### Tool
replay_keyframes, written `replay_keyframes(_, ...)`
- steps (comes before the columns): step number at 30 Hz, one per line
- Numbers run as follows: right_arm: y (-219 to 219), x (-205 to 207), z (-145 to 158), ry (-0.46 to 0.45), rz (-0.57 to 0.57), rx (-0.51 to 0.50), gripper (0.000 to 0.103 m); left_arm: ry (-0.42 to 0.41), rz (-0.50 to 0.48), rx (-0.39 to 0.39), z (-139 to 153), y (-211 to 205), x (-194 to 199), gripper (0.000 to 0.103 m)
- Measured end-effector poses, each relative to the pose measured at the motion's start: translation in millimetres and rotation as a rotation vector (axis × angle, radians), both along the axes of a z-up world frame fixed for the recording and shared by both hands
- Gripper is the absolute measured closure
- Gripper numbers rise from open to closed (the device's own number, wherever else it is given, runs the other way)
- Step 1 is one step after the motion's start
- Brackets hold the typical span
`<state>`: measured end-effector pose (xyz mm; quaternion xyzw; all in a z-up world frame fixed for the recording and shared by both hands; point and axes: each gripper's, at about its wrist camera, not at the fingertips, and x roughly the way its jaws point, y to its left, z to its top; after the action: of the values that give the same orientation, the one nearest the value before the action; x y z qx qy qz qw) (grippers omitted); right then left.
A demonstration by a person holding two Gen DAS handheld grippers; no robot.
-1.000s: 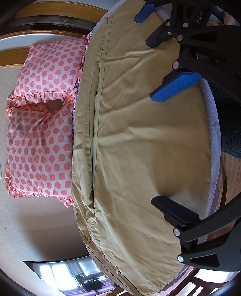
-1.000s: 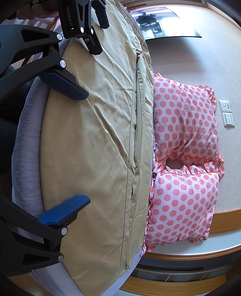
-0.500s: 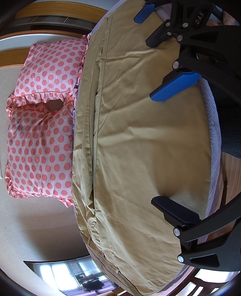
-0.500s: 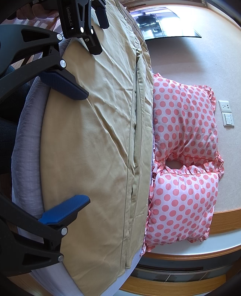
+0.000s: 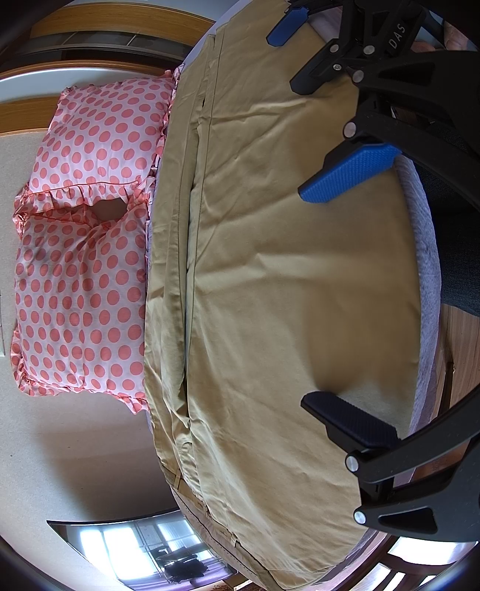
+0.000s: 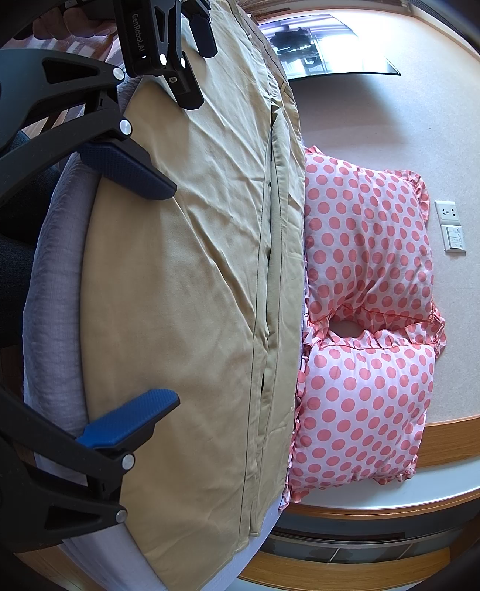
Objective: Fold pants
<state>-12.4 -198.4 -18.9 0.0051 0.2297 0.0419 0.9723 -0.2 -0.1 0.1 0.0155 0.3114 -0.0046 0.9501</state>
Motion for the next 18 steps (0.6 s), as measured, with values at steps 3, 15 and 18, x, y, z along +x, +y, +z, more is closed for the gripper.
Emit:
replay_keyframes(3,-0.1,0.0,0.0,0.0,0.0,0.0,0.001,0.0,0.0,0.0,0.0,0.0,0.0,0.002)
replay_keyframes(15,0.8,0.1,-0.4,-0.001,0.001,-0.001,0.001,-0.003,0.0,0.0,0.0,0.0,-0.1,0.002)
replay_keyframes(18,-2.9,8.4,3.0,0.046,0.043,-0.002,0.001,-0.015,-0.006,-0.002,-0.4,0.8,-0.7,0.002)
